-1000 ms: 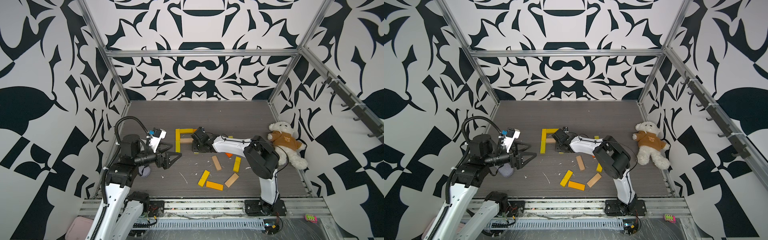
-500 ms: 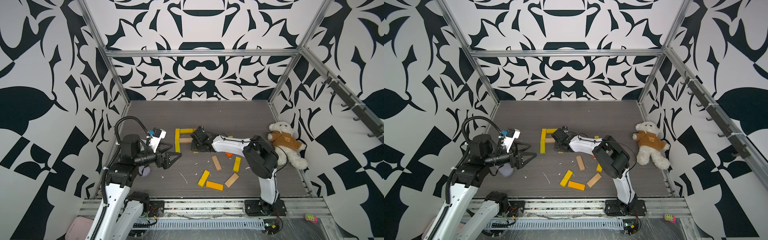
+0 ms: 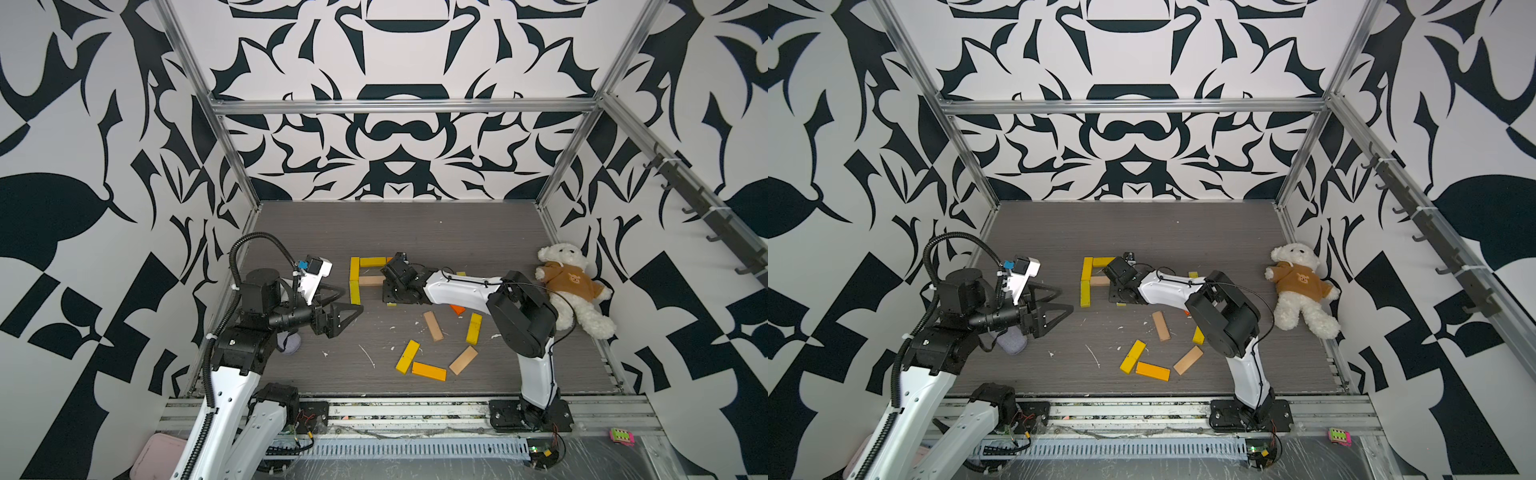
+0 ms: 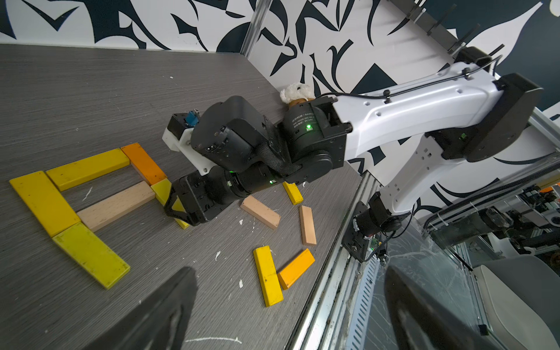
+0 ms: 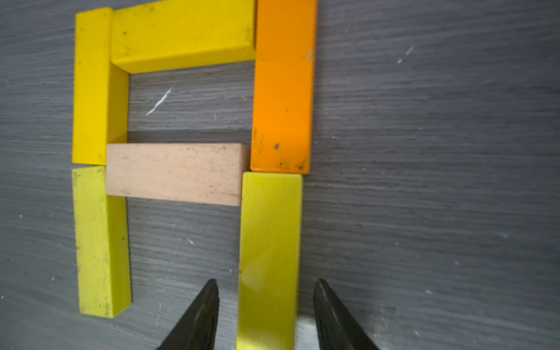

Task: Assemble the number 8 with building blocks
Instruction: Assemble the building block at the center of the board, then pick up the building block from the center of the board.

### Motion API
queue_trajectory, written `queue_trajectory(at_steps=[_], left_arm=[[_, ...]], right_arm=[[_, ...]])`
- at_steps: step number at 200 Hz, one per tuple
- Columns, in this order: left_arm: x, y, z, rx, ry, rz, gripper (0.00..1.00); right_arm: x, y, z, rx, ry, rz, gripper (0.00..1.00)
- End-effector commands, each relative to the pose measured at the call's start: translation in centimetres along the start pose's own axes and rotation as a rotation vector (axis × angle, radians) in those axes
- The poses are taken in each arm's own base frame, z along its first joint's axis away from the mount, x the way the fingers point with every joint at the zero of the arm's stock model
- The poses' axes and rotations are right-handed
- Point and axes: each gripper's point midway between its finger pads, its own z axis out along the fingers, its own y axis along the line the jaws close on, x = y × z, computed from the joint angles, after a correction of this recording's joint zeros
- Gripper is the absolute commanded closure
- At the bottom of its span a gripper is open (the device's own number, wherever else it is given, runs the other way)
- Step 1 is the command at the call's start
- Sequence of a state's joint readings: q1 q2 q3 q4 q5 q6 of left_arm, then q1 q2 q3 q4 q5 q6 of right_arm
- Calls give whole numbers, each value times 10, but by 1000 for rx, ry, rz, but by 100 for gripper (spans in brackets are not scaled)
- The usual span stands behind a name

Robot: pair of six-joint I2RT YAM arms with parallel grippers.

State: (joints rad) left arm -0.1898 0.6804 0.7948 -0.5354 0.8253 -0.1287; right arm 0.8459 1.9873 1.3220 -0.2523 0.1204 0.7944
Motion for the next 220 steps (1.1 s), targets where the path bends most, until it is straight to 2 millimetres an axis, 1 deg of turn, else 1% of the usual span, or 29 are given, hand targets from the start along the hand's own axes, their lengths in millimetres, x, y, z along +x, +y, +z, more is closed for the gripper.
queue_trajectory(at_steps=[1, 15, 44, 63, 75, 94, 126, 159, 183, 204, 209, 214, 220], left_arm=[[8, 20, 2, -89, 11, -89, 1], [11, 32, 3, -148, 18, -157, 1], [20, 49, 6, -222, 32, -256, 1], [25, 54, 12, -243, 50, -288, 1], [29, 54, 19, -252, 67, -297, 1], [40, 50, 33, -269, 109, -290, 1], [73, 39, 62, -328, 218, -259, 1], [109, 10, 95, -316, 319, -132, 0], [138, -6, 119, -343, 436, -41, 2], [157, -19, 141, -359, 513, -22, 3], [162, -20, 145, -366, 533, -23, 4], [171, -18, 153, -386, 566, -20, 5], [175, -19, 158, -400, 584, -15, 6]], right_arm=[[-20, 22, -38, -106, -78, -30, 43], [-21, 26, -51, -147, -98, -50, 41], [-20, 20, -76, -206, -126, -108, 41], [-12, 9, -95, -204, -139, -170, 41], [-6, -3, -106, -188, -147, -200, 41], [5, -20, -127, -182, -162, -254, 41], [27, -56, -159, -146, -185, -304, 40], [42, -89, -194, -129, -253, -296, 36], [48, -106, -217, -140, -309, -270, 34], [52, -116, -229, -142, -342, -258, 33], [51, -120, -231, -128, -355, -253, 33], [51, -122, -234, -128, -360, -251, 33], [52, -123, -236, -129, -364, -251, 33]])
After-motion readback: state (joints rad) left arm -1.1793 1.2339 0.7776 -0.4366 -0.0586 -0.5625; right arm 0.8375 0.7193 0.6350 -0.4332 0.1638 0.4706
